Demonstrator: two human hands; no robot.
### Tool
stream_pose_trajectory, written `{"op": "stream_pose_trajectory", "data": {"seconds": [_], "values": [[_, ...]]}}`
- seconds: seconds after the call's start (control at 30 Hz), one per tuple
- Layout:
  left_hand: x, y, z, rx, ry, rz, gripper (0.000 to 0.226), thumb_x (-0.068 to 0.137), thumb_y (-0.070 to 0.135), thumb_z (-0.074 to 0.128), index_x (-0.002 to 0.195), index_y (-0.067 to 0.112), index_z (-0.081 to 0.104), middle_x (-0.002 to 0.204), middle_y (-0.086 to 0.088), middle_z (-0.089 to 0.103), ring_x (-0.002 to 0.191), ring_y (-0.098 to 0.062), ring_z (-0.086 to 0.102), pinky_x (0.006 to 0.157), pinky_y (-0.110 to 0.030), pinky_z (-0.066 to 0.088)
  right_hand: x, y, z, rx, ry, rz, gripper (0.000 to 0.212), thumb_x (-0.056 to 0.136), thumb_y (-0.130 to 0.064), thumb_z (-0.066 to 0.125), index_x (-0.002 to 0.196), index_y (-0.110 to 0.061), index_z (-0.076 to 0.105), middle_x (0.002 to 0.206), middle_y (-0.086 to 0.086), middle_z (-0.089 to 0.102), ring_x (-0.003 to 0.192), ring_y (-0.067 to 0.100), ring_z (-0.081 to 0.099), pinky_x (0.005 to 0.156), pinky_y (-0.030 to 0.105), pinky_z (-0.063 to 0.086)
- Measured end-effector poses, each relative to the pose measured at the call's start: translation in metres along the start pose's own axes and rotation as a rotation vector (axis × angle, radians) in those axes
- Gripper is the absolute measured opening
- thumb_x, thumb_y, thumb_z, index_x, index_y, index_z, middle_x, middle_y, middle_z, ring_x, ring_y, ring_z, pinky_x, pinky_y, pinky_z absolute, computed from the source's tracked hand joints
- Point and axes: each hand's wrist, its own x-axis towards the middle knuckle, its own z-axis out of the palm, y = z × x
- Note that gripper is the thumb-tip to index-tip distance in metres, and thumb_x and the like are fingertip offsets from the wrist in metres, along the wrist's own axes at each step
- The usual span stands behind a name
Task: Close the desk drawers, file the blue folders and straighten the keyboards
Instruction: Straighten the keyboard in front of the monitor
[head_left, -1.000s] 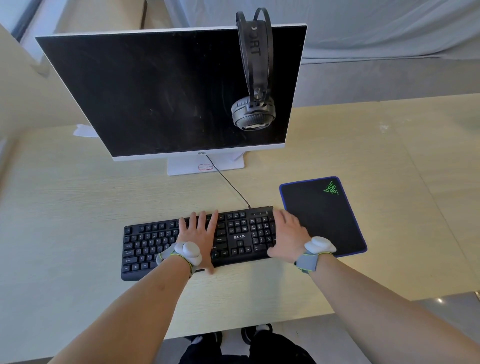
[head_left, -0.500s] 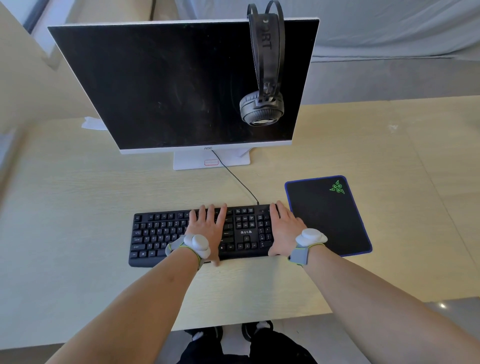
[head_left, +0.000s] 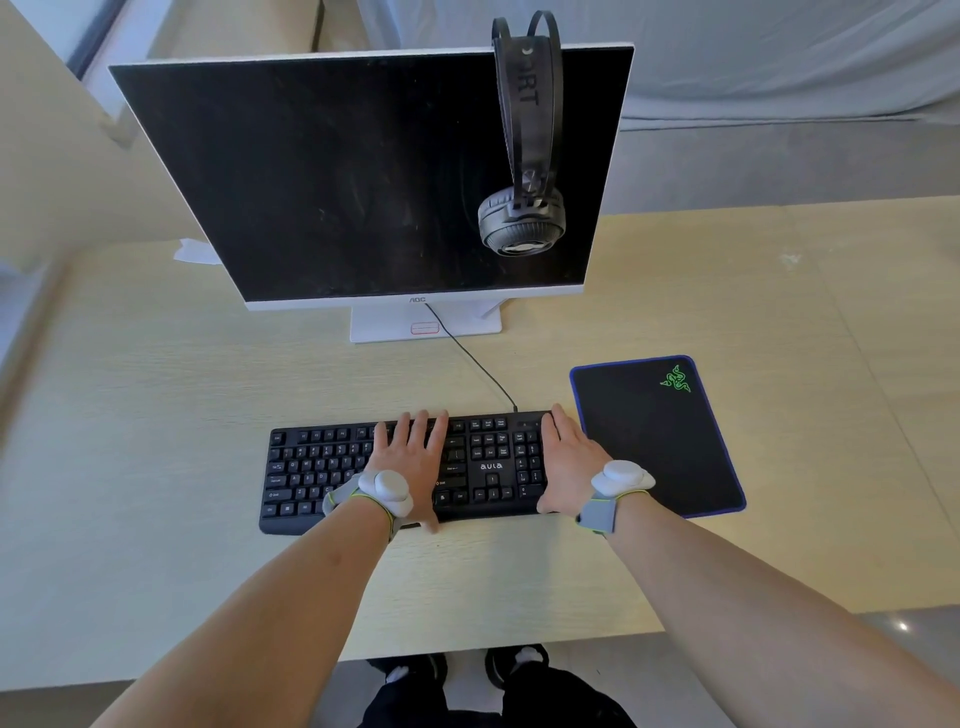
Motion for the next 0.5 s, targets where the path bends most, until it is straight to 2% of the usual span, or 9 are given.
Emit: {"op": "stream_pose_trajectory", "data": {"seconds": [0.27,0.5], "values": [[-0.002,-0.001,0.005,-0.046,0.016,0.004,0.163,0.048,0.070,0.087,0.154,0.018,-0.026,0.167,-0.016,-0.002,0.154,-0.037,-0.002,0.121,-0.063,0.010,-0.006,0.005,0.002,0.064,0.010,0.015,0.130,0.060,-0.039,0.080,0.157,-0.015,-0.003,0.165,0.003,-0.005,0.148,0.029,0.022,0.105,0.044,0.043],[-0.020,-0.007,-0.002,-0.133,0.022,-0.073,0.150,0.057,0.070,0.082,0.158,0.017,-0.015,0.168,-0.008,0.001,0.155,-0.029,0.000,0.122,-0.061,0.008,-0.007,0.022,0.003,0.023,0.037,-0.037,0.118,0.061,-0.041,0.077,0.154,-0.018,0.008,0.159,-0.004,0.010,0.125,0.032,0.044,0.092,0.044,0.048]]}}
